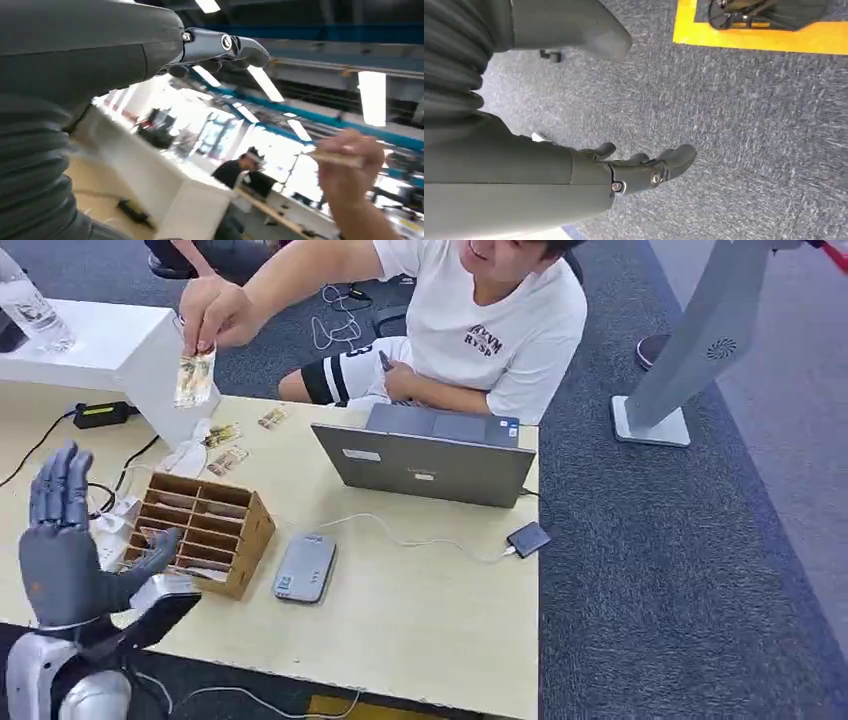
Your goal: Pass the card to the sensor for recognition and then transmit it.
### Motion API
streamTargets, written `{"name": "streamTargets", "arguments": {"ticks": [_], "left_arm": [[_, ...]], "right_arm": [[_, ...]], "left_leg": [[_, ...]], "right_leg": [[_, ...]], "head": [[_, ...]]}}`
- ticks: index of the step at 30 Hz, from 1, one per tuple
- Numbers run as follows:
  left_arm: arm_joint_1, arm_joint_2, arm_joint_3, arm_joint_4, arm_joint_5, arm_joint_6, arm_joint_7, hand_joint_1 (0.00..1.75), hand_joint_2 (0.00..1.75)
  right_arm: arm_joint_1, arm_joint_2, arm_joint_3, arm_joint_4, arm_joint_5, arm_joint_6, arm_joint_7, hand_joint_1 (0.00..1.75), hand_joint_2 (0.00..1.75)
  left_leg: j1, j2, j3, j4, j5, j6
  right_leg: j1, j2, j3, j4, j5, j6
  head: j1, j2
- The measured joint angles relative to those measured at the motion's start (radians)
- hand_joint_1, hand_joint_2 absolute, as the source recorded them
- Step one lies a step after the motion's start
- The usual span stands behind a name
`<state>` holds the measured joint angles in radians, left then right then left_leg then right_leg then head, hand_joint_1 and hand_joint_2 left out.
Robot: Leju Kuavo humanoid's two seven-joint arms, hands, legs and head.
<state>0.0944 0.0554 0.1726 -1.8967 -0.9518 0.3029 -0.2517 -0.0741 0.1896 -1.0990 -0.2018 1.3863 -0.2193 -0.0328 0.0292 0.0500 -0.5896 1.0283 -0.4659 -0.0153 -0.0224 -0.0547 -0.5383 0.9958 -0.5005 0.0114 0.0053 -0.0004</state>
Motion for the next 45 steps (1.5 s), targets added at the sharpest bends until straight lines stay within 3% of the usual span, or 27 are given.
{"name": "streamTargets", "arguments": {"ticks": [1,3,5,9,15,19,24,27,28,36,45], "left_arm": [[-0.016,0.024,-0.03,0.011,-0.001,0.005,0.036,0.0,1.75],[-0.094,0.08,-0.097,0.071,-0.117,-0.016,0.169,0.0,1.75],[-0.173,0.126,-0.154,0.144,-0.178,-0.033,0.23,0.0,1.75],[-0.258,0.17,-0.227,0.235,-0.191,-0.037,0.243,0.0,1.75],[-0.286,0.204,-0.271,0.278,-0.192,-0.034,0.251,0.0,1.75],[-0.342,0.215,-0.299,0.337,-0.248,-0.072,0.305,0.0,1.75],[-0.442,0.209,-0.347,0.443,-0.248,-0.103,0.323,0.0,1.75],[-0.454,0.203,-0.373,0.467,-0.241,-0.098,0.337,0.0,1.75],[-0.454,0.201,-0.378,0.469,-0.237,-0.094,0.337,1.75,1.75],[-0.441,0.196,-0.388,0.477,-0.158,-0.101,0.311,1.75,1.75],[-0.432,0.176,-0.404,0.478,-0.156,-0.096,0.299,1.75,1.75]], "right_arm": [[0.002,0.0,0.002,0.0,0.001,0.001,0.0,0.0,1.75],[0.005,0.0,0.007,0.0,0.02,0.004,-0.004,0.0,1.75],[-0.001,0.0,0.016,0.0,0.03,0.009,-0.01,0.0,1.75],[-0.002,0.0,0.027,0.0,0.033,0.013,-0.01,0.0,1.75],[-0.001,0.0,0.029,0.0,0.033,0.013,-0.011,0.0,1.75],[-0.002,0.0,0.033,0.001,0.036,0.02,-0.02,0.0,1.75],[-0.005,0.0,0.052,0.001,0.054,0.034,0.026,0.0,1.75],[-0.006,0.0,0.059,0.001,0.059,0.032,0.033,0.0,1.75],[-0.006,0.0,0.062,0.001,0.062,0.033,0.033,0.0,1.75],[-0.006,0.0,0.081,0.002,0.072,0.034,0.047,0.0,1.75],[-0.003,0.0,0.1,0.002,0.087,0.032,0.05,0.0,1.75]], "left_leg": [[0.0,0.002,0.0,0.0,0.0,0.0],[0.0,-0.001,-0.001,0.001,0.001,0.0],[0.0,-0.001,-0.002,0.001,0.001,0.0],[0.0,0.002,-0.002,0.001,0.001,0.0],[0.0,0.003,-0.003,0.001,0.001,0.0],[0.0,0.003,-0.004,0.001,0.001,0.0],[0.0,0.003,-0.004,0.001,0.003,0.001],[0.0,0.003,-0.004,0.001,0.003,0.001],[0.0,0.003,-0.004,0.001,0.003,0.001],[-0.001,0.003,-0.005,0.001,0.003,0.001],[-0.001,0.003,-0.005,0.001,0.003,0.001]], "right_leg": [[0.0,0.002,-0.002,0.0,0.0,0.0],[0.0,-0.001,-0.004,0.0,0.001,0.002],[0.0,0.0,-0.002,0.0,0.001,0.002],[0.0,0.003,-0.003,0.0,0.003,0.002],[0.0,0.004,-0.005,0.0,0.002,0.002],[0.0,0.004,-0.006,0.0,0.002,0.002],[0.0,0.004,-0.006,0.0,0.003,0.002],[0.0,0.004,-0.005,0.0,0.004,0.002],[0.0,0.004,-0.006,0.0,0.004,0.003],[0.0,0.004,-0.007,0.0,0.003,0.003],[0.0,0.004,-0.007,0.0,0.003,0.003]], "head": [[0.0,0.0],[0.001,0.0],[0.001,0.0],[0.001,0.0],[0.002,0.0],[0.002,0.0],[0.002,0.0],[0.001,0.0],[0.002,0.0],[0.002,0.0],[0.002,0.0]]}}
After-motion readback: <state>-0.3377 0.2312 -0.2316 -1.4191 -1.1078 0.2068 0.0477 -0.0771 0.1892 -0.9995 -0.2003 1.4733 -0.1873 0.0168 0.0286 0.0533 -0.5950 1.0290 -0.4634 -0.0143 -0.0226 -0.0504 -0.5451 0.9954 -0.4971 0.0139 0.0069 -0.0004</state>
